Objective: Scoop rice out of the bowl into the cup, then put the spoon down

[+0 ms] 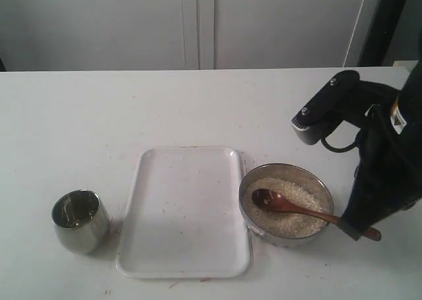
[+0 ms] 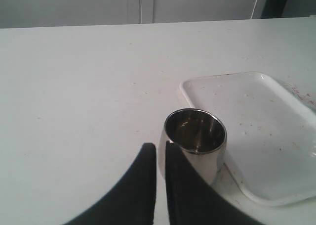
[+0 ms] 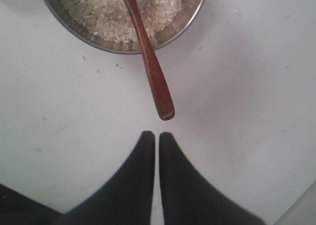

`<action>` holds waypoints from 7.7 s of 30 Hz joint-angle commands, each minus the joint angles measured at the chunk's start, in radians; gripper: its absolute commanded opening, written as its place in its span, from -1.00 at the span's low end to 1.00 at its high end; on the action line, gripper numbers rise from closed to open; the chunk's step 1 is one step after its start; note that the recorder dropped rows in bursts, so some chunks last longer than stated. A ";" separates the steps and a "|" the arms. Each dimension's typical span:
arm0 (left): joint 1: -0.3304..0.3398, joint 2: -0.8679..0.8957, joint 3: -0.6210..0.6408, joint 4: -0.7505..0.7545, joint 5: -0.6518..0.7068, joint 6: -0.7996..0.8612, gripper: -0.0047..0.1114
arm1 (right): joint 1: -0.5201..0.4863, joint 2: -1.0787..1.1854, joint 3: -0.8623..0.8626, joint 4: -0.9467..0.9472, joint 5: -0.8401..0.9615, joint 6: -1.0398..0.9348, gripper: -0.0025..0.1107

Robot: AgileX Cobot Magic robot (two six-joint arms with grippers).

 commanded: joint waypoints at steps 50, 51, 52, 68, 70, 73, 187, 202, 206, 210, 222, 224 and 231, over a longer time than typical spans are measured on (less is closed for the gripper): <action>-0.007 0.001 -0.007 -0.008 -0.004 -0.001 -0.67 | 0.005 0.191 0.201 -0.102 -0.302 -0.183 0.04; -0.007 0.001 -0.007 -0.008 -0.004 -0.001 -0.67 | 0.005 0.193 0.208 -0.104 -0.322 -0.183 0.04; -0.007 0.001 -0.007 -0.008 -0.004 -0.001 -0.67 | 0.005 0.193 0.210 -0.104 -0.334 -0.183 0.04; -0.007 0.001 -0.007 -0.008 -0.004 -0.001 -0.67 | 0.005 0.207 0.239 -0.142 -0.416 -0.155 -0.02; -0.007 0.001 -0.007 -0.008 -0.004 -0.001 -0.67 | 0.005 0.207 0.241 -0.142 -0.416 -0.155 -0.06; -0.007 0.001 -0.007 -0.008 -0.004 -0.001 -0.67 | 0.005 0.209 0.245 -0.152 -0.416 -0.155 -0.10; -0.007 0.001 -0.007 -0.008 -0.004 -0.001 -0.67 | 0.388 0.387 0.314 -0.851 0.010 0.559 -0.96; -0.007 0.001 -0.007 -0.008 -0.004 -0.001 -0.67 | 0.388 0.387 0.239 -0.666 0.010 0.413 -0.96; -0.007 0.001 -0.007 -0.008 -0.004 -0.001 -0.67 | 0.388 0.387 0.217 -0.612 0.010 0.386 -0.96; -0.007 0.001 -0.007 -0.008 -0.004 -0.001 -0.67 | 0.388 0.387 0.189 -0.580 0.010 0.361 -0.96; -0.007 0.001 -0.007 -0.008 -0.004 -0.001 -0.67 | 0.354 0.339 0.118 -0.492 0.010 0.275 -0.96; -0.007 0.001 -0.007 -0.008 -0.004 -0.001 -0.67 | 0.331 0.326 0.115 -0.458 0.010 0.258 -0.96; -0.007 0.001 -0.007 -0.008 -0.004 -0.001 -0.67 | 0.246 0.244 0.117 -0.307 -0.046 0.231 -0.96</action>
